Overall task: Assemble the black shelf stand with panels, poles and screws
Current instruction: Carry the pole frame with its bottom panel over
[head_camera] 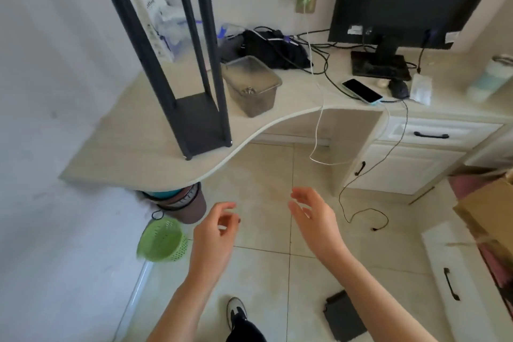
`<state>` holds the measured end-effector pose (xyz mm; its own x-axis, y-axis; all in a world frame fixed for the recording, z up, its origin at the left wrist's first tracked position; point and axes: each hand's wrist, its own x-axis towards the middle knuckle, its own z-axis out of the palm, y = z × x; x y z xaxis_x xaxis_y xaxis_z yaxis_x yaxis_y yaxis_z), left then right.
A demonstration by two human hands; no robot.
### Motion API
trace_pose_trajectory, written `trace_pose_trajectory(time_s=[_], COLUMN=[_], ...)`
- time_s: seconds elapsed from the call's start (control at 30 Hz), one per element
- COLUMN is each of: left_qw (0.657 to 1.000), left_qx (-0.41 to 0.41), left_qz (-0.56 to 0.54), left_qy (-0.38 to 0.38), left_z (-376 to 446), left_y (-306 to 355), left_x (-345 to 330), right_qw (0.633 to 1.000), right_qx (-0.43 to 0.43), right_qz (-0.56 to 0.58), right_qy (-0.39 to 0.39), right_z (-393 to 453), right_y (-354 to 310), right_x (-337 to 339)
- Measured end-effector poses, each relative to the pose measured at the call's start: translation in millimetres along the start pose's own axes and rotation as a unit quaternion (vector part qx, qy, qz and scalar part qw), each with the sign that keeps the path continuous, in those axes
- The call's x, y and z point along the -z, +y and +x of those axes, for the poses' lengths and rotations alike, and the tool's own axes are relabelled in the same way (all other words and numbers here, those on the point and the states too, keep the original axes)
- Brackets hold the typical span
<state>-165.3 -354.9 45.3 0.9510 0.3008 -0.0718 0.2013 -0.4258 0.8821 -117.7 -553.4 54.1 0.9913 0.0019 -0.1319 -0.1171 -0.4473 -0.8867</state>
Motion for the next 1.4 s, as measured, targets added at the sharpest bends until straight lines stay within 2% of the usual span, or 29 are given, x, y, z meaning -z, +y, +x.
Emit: trace_pose_trajectory(time_s=[0.17,0.37,0.53,0.7,0.8,1.1,1.4], left_qw=[0.997,0.993,0.985,0.966,0.964,0.948,0.955], left_qx=[-0.012,-0.029,-0.068,-0.101,-0.099,-0.112,-0.125], left_qz=[-0.023,-0.034,-0.018,-0.062,-0.098,-0.184,-0.149], left_qy=[0.070,0.113,0.158,0.231,0.228,0.233,0.224], left_z=[52,123,177,225,244,277,299], left_y=[3,14,46,77,90,116,112], left_x=[55,101,132,146,146,133,127], right_qw=[0.999,0.996,0.994,0.987,0.983,0.974,0.954], right_qx=[0.049,0.081,0.099,0.130,0.150,0.185,0.215], right_qz=[0.010,0.030,0.048,0.082,0.102,0.119,0.162], right_qy=[-0.006,-0.012,0.003,0.036,0.033,-0.061,-0.133], right_z=[47,98,141,194,219,270,281], right_y=[-64,-129,-176,-216,-231,-258,-263], right_x=[-36,-66,-73,-69,-67,-73,-79])
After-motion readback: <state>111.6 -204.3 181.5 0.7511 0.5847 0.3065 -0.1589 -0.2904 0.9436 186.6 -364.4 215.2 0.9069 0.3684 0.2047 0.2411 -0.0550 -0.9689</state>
